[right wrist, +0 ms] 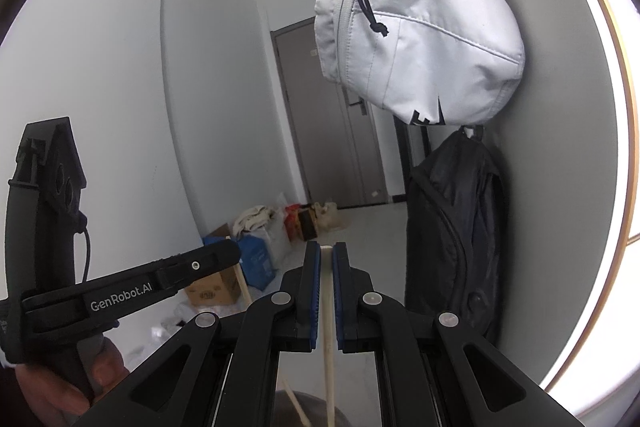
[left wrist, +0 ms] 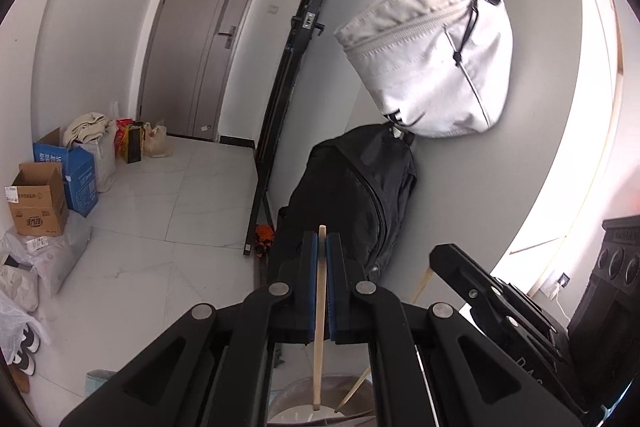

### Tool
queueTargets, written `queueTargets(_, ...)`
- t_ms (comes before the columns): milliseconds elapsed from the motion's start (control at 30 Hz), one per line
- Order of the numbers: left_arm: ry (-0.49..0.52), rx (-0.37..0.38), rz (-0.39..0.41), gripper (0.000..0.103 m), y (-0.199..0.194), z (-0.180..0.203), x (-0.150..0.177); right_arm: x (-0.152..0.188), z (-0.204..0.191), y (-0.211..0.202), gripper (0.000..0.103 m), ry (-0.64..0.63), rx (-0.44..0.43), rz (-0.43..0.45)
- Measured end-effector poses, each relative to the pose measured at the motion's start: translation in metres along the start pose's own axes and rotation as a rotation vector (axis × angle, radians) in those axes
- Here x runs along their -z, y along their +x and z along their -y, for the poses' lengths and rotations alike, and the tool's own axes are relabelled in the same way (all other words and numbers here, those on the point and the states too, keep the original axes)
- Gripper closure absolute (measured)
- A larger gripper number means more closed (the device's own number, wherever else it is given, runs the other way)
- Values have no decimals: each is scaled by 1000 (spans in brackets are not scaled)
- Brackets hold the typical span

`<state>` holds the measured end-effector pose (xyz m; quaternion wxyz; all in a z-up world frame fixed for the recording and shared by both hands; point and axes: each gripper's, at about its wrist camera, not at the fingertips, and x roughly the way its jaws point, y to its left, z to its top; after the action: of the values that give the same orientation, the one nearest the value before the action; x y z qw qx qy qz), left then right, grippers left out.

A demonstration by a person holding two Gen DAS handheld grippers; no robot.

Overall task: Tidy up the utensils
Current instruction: 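Carry chopsticks over the utensil holder and open the right gripper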

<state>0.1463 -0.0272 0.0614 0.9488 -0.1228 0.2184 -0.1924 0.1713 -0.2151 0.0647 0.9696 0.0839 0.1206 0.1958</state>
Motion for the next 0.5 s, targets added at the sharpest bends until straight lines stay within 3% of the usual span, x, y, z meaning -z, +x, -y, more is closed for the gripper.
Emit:
queueTargets(300, 19, 160, -119, 103, -5, 3, 9, 18, 11, -14, 93, 98, -94, -99)
queueTargets(367, -19, 183, -151, 102, -9, 0, 7, 18, 15, -18, 81, 143, -130, -126)
queueTargets(433, -52, 164, -172, 87, -14, -3, 3, 17, 19, -26, 66, 187, -153, -138)
queueTargets(467, -61, 151, -169, 82, -20, -3, 0, 16, 21, -27, 65, 195, -152, -136)
queueTargets(500, -71, 139, -158, 70, -27, -3, -3, 15, 21, -35, 64, 200, -145, -132)
